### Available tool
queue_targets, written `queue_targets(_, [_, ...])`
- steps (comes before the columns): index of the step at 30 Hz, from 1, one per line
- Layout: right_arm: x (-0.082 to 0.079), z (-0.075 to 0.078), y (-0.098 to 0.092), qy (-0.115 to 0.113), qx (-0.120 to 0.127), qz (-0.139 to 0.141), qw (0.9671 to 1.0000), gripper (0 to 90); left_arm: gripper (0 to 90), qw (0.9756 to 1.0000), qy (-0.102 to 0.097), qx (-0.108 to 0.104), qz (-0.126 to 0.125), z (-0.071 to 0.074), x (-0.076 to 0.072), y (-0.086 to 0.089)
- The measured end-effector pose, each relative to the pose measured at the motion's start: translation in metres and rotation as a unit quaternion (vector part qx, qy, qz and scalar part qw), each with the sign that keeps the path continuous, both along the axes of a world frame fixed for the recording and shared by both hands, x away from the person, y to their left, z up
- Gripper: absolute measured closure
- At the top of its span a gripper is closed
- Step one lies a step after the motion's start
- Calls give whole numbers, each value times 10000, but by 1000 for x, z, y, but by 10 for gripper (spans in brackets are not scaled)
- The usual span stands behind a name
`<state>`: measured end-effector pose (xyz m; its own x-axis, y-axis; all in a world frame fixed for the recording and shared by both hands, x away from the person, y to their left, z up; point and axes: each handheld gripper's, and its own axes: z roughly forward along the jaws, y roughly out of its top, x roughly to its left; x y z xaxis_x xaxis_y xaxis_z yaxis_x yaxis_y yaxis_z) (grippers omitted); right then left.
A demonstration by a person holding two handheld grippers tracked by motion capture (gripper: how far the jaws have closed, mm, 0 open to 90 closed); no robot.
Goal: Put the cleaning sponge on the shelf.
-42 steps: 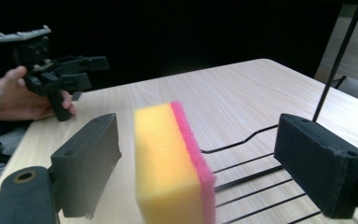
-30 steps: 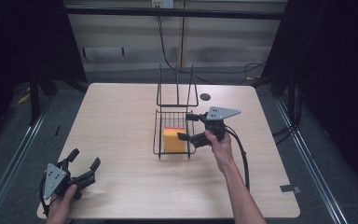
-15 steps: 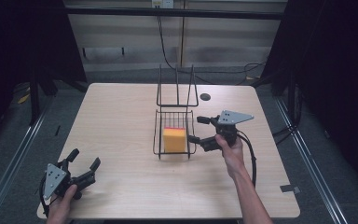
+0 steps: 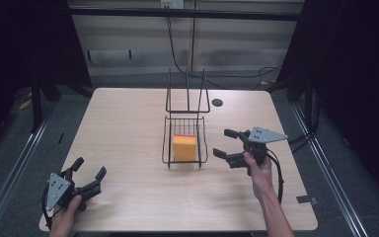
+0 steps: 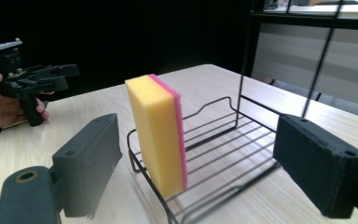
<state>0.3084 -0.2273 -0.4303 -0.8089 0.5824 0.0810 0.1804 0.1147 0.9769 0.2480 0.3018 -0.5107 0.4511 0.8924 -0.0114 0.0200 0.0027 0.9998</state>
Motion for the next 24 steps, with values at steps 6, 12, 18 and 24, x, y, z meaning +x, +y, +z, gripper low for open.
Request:
queue_targets(6, [-17,-3,-13,-53,116,-251,9996,138,156,10000,3,-5,-3,0,0,0])
queue_targets(12, [-34,-6,-23,-125,94,-541,9984,138,156,10000,2,-2,-2,0,0,0])
queue_targets(18, [-51,-18,-38,-22,72,-903,9959,137,156,10000,2,-4,-1,0,0,0])
queue_targets(24, [-65,-33,-50,51,28,-1227,9924,137,156,10000,-3,30,24,0,0,0])
